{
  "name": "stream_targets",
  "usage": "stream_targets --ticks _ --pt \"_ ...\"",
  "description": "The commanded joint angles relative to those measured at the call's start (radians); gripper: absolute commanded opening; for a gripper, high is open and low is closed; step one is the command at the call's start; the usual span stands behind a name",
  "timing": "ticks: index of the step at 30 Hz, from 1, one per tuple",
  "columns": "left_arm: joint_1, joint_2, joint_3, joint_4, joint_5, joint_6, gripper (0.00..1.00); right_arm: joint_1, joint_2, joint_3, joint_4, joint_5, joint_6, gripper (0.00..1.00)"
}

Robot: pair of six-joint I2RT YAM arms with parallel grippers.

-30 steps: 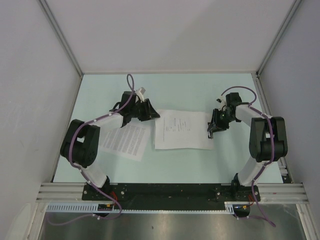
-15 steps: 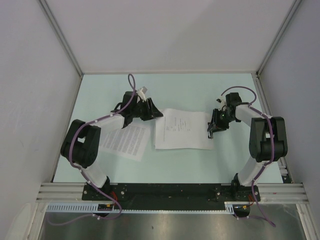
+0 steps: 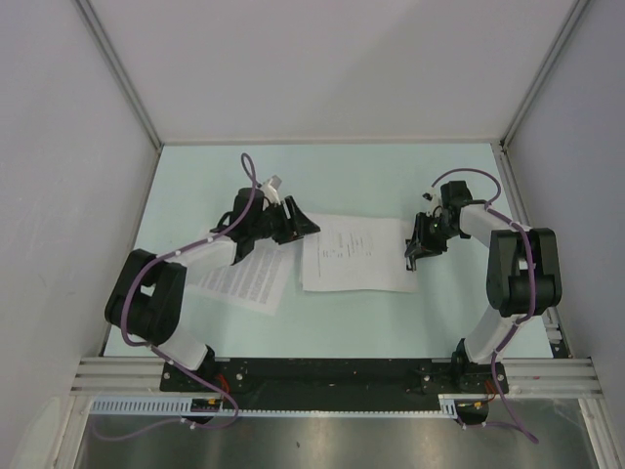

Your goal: Put the files into the folder

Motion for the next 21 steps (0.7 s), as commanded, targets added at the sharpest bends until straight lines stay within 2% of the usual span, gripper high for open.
stream_targets --ticks 1,8,12,13,16,21 --pt "-0.014 -0.020 0.003 0.052 -0.001 -0.027 0.59 0.007 0.000 0.016 0.013 -0.017 0.008 0.00" --pt "-0.024 0.053 0.094 -0.029 -0.049 0.049 0.52 0.010 -0.002 0.016 0.013 -0.010 0.008 0.00" --pt "-0.044 0.102 0.169 -0.117 -0.107 0.126 0.40 0.012 0.001 0.016 0.015 -0.004 0.013 0.00" --pt "-0.048 0.112 0.177 -0.130 -0.113 0.143 0.33 0.010 0.003 0.016 0.016 -0.004 0.011 0.00" --pt "-0.048 0.171 0.227 -0.170 -0.149 0.195 0.24 0.012 0.000 0.016 0.019 -0.009 0.011 0.00" --pt "-0.049 0.277 0.336 -0.284 -0.179 0.289 0.19 0.010 -0.006 0.013 0.019 -0.007 0.010 0.00"
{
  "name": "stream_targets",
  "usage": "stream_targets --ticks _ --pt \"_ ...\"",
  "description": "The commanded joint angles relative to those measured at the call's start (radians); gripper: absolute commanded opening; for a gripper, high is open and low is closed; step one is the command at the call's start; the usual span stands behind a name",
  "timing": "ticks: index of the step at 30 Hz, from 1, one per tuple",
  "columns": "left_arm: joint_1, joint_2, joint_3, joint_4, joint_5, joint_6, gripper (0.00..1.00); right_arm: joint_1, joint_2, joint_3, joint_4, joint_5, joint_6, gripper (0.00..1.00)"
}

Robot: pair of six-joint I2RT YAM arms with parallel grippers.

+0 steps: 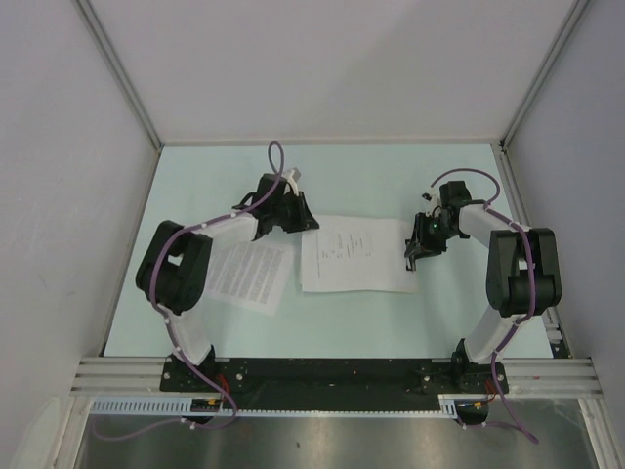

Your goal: Put the files into the folder

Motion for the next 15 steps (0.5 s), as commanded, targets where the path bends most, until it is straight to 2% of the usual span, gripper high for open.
stream_targets --ticks 1,8,15 --pt "-0.005 0.062 0.083 -0.097 -0.049 0.121 0.18 0.004 -0.005 0.010 0.017 -0.013 0.010 0.00" --pt "-0.005 0.177 0.221 -0.176 -0.035 0.174 0.12 0.002 -0.002 -0.004 0.036 0.001 0.019 0.00" --pt "-0.011 0.258 0.301 -0.234 -0.058 0.193 0.01 -0.001 -0.002 -0.012 0.059 0.041 0.036 0.00"
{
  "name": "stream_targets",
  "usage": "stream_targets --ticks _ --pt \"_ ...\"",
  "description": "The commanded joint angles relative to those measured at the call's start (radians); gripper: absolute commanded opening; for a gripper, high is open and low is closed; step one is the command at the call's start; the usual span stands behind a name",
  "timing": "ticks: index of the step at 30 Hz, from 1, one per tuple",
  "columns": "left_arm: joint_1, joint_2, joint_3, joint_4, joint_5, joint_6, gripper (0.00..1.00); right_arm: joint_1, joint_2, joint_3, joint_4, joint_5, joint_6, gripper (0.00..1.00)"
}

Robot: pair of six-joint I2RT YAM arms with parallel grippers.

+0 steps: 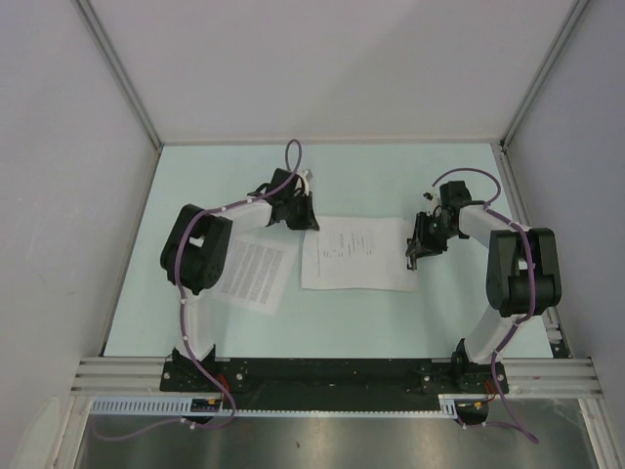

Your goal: Put the files into the folder

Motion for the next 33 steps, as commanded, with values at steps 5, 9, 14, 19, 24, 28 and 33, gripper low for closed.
stream_targets --ticks 5,9,14,19,24,28,33 --pt "-0.009 0.061 0.094 -0.066 -0.058 0.054 0.00 -0.016 -0.007 -0.024 0.069 -0.037 0.023 0.00" --pt "-0.014 0.076 0.123 -0.089 -0.078 0.075 0.00 -0.036 -0.022 -0.058 0.114 -0.109 0.029 0.00" --pt "-0.019 0.088 0.149 -0.117 -0.101 0.093 0.00 -0.046 -0.031 -0.081 0.149 -0.159 0.040 0.00" --pt "-0.019 0.104 0.169 -0.143 -0.117 0.110 0.00 -0.073 -0.050 -0.121 0.194 -0.183 0.055 0.00" --pt "-0.023 0.098 0.163 -0.141 -0.103 0.104 0.00 -0.029 -0.076 -0.112 0.185 -0.055 0.066 0.00" --pt "-0.031 0.076 0.137 -0.123 -0.091 0.089 0.00 0.028 -0.122 -0.064 0.125 0.076 0.115 0.27" --pt "-0.040 0.044 0.103 -0.099 -0.066 0.052 0.00 0.097 -0.162 -0.027 0.074 0.262 0.143 0.52"
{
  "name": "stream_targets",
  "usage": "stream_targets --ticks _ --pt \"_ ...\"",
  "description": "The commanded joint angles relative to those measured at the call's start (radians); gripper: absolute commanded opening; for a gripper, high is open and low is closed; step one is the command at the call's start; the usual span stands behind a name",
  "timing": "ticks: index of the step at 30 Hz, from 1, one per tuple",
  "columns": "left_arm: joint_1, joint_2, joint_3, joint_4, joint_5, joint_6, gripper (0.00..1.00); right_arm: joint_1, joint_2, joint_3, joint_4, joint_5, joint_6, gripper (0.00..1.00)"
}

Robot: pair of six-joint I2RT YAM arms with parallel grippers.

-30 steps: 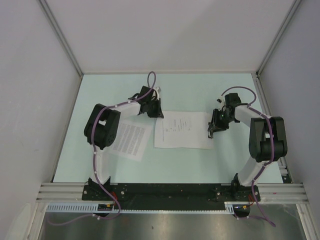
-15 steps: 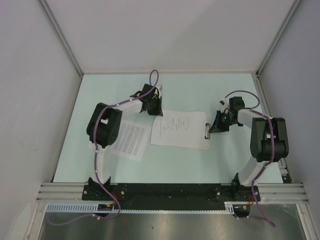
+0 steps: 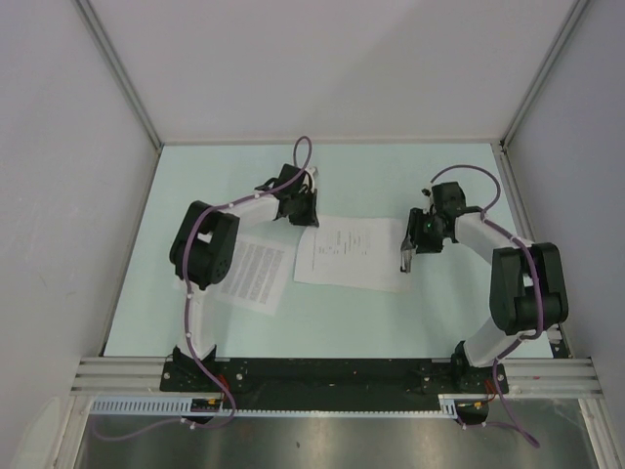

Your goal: Put the files into the folder

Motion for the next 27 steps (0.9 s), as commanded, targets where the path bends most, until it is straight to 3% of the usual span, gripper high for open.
stream_targets --ticks 1,5,7,9,10,13,21,24,27 --pt "-0.023 -0.045 -0.044 0.009 0.027 -0.030 0.00 0.057 -0.056 0.067 -0.038 0.199 0.039 0.56" --pt "-0.032 -0.077 -0.061 0.016 0.019 -0.036 0.00 0.115 -0.041 0.082 -0.056 0.283 0.105 0.60" --pt "-0.032 -0.086 -0.067 0.016 0.014 -0.035 0.00 0.146 -0.016 0.097 -0.078 0.335 0.133 0.48" --pt "-0.032 -0.094 -0.070 0.010 0.008 -0.030 0.00 0.173 -0.005 0.097 -0.081 0.397 0.159 0.43" --pt "-0.032 -0.093 -0.070 0.009 0.007 -0.025 0.00 0.181 -0.004 0.099 -0.081 0.407 0.164 0.50" --pt "-0.032 -0.094 -0.073 0.009 0.005 -0.022 0.00 0.199 -0.002 0.099 -0.095 0.459 0.161 0.57" --pt "-0.035 -0.097 -0.080 0.015 0.010 -0.025 0.00 0.176 0.041 0.094 -0.092 0.437 0.147 0.58" --pt "-0.035 -0.099 -0.083 0.015 0.007 -0.022 0.00 0.157 0.054 0.090 -0.069 0.406 0.145 0.49" --pt "-0.035 -0.099 -0.083 0.013 0.008 -0.021 0.00 0.146 0.061 0.081 -0.049 0.392 0.144 0.46"
